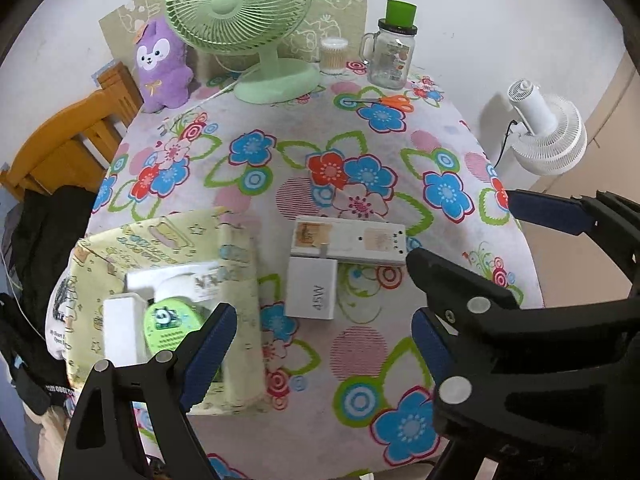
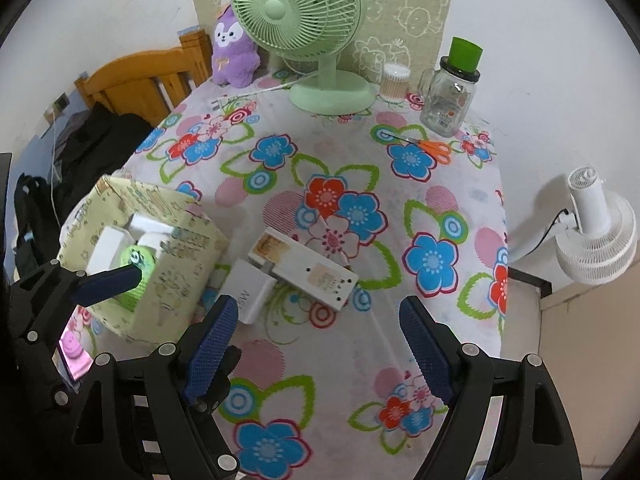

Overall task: Organize rigid objects
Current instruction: 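Withdraw both grippers from the box toward the white power strip and charger, then grasp the white power strip with the right gripper while the left gripper grasps the white cube charger, then lift and carry the charger with the left gripper while the right gripper carries the power strip toward the box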

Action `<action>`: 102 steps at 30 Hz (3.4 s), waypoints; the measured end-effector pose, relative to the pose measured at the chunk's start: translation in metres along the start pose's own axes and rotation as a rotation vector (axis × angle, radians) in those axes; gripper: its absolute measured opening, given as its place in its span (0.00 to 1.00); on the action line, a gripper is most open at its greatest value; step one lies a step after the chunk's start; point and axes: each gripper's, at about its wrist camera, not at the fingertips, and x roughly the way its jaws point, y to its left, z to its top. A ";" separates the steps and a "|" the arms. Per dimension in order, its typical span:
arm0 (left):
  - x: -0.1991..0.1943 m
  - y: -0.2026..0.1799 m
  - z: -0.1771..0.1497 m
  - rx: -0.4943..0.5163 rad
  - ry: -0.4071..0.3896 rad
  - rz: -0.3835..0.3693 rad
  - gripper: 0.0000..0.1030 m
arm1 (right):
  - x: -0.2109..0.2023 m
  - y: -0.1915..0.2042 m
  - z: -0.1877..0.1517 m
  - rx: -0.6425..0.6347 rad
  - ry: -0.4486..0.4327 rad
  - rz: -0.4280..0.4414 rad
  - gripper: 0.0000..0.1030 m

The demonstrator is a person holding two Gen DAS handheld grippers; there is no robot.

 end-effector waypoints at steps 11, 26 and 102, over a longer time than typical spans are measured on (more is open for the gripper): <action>0.030 -0.024 0.001 -0.057 0.003 0.019 0.88 | 0.027 -0.028 -0.002 -0.076 0.036 0.028 0.83; 0.075 -0.020 -0.002 -0.140 0.013 0.112 0.80 | 0.075 -0.037 0.003 -0.240 0.085 0.073 0.83; 0.136 -0.003 0.014 -0.100 0.182 0.035 0.49 | 0.139 -0.026 -0.015 -0.538 0.283 0.202 0.56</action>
